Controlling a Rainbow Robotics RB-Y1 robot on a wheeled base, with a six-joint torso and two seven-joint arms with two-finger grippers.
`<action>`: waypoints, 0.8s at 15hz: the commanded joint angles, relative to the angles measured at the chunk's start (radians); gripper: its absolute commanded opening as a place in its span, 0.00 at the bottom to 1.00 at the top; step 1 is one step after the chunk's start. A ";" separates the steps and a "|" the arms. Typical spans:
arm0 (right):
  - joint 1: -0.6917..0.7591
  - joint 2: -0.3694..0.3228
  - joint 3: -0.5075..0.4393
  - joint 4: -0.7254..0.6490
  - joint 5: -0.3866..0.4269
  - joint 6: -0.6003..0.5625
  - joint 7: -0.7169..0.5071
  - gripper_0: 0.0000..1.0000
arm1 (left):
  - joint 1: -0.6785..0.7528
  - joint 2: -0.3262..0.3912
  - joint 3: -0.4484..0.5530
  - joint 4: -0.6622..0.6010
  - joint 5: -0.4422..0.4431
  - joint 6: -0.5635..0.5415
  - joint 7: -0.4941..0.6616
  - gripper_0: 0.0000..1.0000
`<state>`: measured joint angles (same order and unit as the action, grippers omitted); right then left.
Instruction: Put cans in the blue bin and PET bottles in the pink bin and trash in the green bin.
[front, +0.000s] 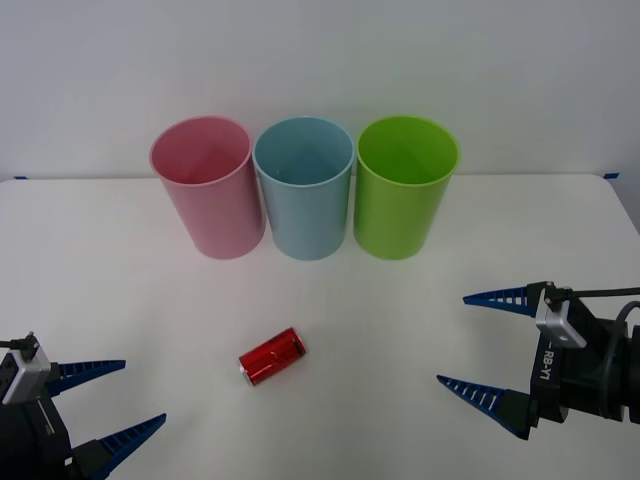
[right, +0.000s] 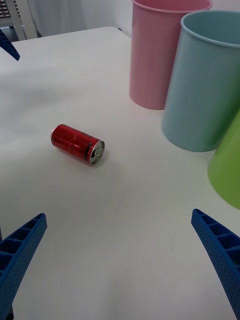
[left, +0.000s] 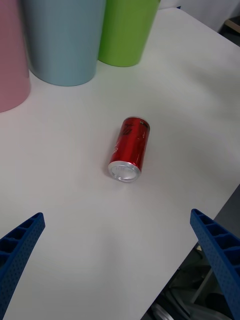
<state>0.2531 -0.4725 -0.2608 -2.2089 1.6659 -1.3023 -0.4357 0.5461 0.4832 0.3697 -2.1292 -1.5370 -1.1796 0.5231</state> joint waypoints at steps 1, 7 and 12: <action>0.000 0.000 0.000 0.000 0.000 0.000 0.000 1.00 | 0.000 0.000 0.000 0.000 0.000 0.000 0.000 1.00; 0.000 0.000 0.000 0.000 0.000 0.000 0.000 1.00 | 0.000 0.000 0.000 0.000 0.000 0.000 0.000 1.00; 0.000 0.000 0.000 0.000 0.000 0.000 0.000 1.00 | 0.008 0.051 0.014 0.008 -0.032 0.002 -0.002 1.00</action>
<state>0.2530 -0.4725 -0.2608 -2.2088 1.6659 -1.3023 -0.4356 0.5507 0.5128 0.3862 -2.1151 -1.5746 -1.1815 0.5226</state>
